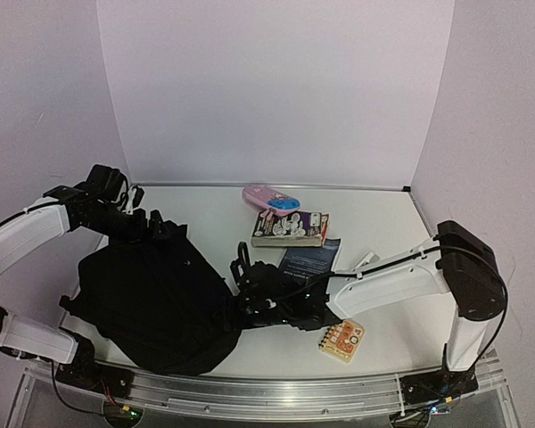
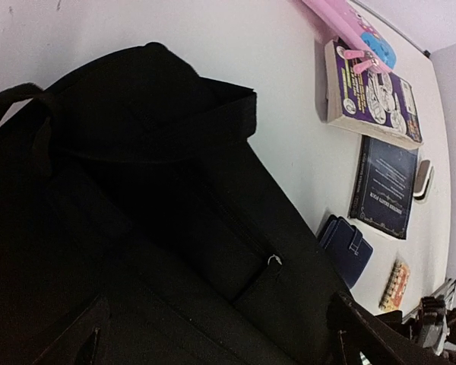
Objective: Pack the student bag
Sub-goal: Adjust the student bag at the center of the board.
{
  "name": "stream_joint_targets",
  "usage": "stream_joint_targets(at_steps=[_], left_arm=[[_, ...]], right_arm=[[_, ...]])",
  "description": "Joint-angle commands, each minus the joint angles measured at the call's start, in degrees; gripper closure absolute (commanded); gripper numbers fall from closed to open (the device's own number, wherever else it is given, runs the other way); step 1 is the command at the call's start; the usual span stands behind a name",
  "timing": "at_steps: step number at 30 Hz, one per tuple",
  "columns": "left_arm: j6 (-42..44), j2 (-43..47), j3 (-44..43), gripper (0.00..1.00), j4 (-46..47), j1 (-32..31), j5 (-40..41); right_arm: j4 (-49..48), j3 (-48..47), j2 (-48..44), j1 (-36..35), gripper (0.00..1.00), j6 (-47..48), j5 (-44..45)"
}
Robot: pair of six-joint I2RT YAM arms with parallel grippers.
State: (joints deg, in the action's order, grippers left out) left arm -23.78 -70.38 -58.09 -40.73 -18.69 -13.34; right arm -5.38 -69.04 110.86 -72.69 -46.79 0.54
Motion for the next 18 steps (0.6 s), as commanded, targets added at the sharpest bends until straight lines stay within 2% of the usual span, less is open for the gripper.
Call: stream_joint_targets(at_steps=[1,5,12,16,18], left_arm=[[-8.9,6.3,3.4,0.0,3.8,0.4,4.2],[-12.3,9.0,4.9,0.0,4.0,1.8,3.8],[-13.9,10.5,7.5,0.0,4.9,8.7,-1.8],[-13.2,10.4,7.9,0.0,3.2,8.9,0.0],[-13.0,10.5,8.5,0.0,2.6,8.9,0.7]], right_arm=[[7.5,-6.7,-5.0,-4.3,0.27,11.4,12.3],[11.2,-13.3,-1.8,-5.0,0.26,14.1,14.8],[11.9,-27.1,8.2,-4.9,0.28,18.9,11.3],[13.3,-30.3,9.7,-4.1,0.28,16.9,15.0],[14.3,-30.1,9.1,-3.6,0.24,15.6,18.0]])
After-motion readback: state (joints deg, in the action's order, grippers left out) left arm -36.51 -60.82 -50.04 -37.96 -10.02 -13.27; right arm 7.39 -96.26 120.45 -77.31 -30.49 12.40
